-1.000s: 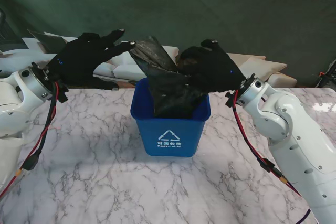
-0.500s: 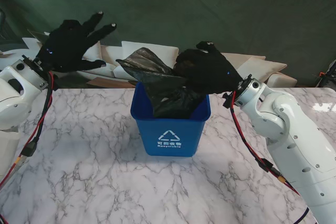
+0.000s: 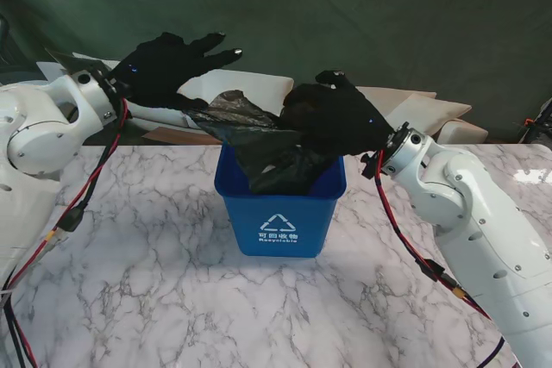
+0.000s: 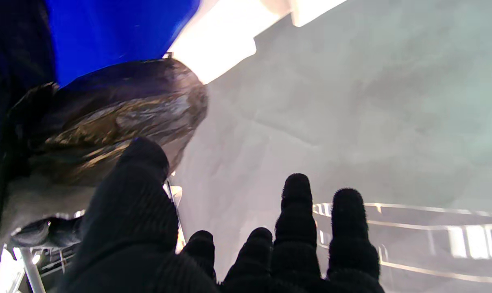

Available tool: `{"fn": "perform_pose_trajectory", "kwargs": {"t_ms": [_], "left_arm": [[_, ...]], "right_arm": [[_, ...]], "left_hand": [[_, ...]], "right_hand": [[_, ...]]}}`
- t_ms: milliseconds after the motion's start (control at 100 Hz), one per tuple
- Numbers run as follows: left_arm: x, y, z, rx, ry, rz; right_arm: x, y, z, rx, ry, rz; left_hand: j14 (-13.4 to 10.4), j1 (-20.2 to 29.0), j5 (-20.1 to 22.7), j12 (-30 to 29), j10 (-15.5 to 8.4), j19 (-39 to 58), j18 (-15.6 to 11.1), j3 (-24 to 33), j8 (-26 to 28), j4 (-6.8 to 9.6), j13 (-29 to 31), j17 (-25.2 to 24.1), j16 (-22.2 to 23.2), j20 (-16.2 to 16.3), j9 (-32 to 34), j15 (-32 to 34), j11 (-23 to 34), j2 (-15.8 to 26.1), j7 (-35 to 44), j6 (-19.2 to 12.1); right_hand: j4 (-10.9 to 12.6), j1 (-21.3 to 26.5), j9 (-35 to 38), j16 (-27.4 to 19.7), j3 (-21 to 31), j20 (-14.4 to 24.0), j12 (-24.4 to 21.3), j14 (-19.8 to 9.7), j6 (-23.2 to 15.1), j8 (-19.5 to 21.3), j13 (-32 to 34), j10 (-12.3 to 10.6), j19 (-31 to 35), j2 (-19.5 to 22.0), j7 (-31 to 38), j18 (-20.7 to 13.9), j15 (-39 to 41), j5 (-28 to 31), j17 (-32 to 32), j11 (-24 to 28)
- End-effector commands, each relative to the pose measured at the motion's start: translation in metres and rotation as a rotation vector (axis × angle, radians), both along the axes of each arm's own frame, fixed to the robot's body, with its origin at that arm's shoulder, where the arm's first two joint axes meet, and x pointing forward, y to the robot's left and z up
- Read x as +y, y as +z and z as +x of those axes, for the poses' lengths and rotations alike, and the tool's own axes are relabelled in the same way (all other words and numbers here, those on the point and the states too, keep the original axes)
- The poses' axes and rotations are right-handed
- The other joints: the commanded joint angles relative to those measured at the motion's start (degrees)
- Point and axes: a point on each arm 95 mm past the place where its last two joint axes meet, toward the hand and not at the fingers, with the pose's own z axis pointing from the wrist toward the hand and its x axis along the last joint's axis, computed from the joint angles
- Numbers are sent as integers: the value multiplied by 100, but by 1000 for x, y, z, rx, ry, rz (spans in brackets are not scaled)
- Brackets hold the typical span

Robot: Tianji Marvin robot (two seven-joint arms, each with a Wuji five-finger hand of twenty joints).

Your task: Fit the garbage bag over the bin

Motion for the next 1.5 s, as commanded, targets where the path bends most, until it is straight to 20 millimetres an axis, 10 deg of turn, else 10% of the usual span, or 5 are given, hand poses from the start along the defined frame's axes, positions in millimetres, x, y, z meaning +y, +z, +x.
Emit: {"fn": "perform_pose_trajectory", "kwargs": {"t_ms": [0, 180, 460, 1050, 1490], "left_arm": [[-10, -1, 1, 9, -9, 23], [-26, -12, 2, 82, -49, 38], [-40, -28, 12, 150, -63, -89], [33, -8, -20, -13, 42, -159], [52, -37, -54, 22, 0, -21]], "right_arm": [[1, -2, 2, 1, -4, -2], [0, 0, 3, 1, -13, -2], [1, 1, 4, -3, -17, 6], [-19, 5, 15, -65, -91, 31], [-46, 1, 23, -137, -203, -15]], "left_hand": [[-35, -28, -138, 40, -109, -30, 69, -63, 28, 3, -168, -92, 12, 27, -313, -56, 6, -128, 3, -274], [47, -1, 213, 119, -277, -48, 208, -55, 1398, -164, -83, 31, -43, 40, -190, -45, 130, -134, 347, -921], [-192, 476, 3370, 494, -855, 4, 346, -265, 3455, -541, 103, -26, 111, 81, 704, 42, 750, 341, 3287, -1403], [-260, 951, 2857, 1440, -857, 156, 256, -170, 4936, -442, 208, -48, 369, 153, 1289, 142, 1150, 597, 4146, -578], [-259, 954, 2892, 1419, -821, 86, 178, -185, 5241, -475, 208, -64, 323, 137, 1443, 41, 982, 674, 3984, -613]], "right_hand": [[-40, 349, 64, 56, 274, -57, 21, -93, -737, 198, 123, -64, 52, 318, 523, -104, 26, 50, 20, 68], [-30, 357, 47, 58, 266, -61, 22, -88, -716, 189, 109, -46, 40, 321, 521, -105, 22, 37, 11, 64], [-19, 371, 62, 63, 238, -62, 27, -85, -689, 171, 118, -58, 38, 341, 528, -108, 32, 24, 9, 76], [1, 408, 122, 96, 32, -40, 53, -134, -680, 59, 170, -115, 111, 413, 546, -160, 133, -27, 44, 178], [47, 535, 82, 110, -56, -15, 45, -107, -424, -51, 114, -67, 176, 507, 712, -150, 225, -158, -12, 263]]}}
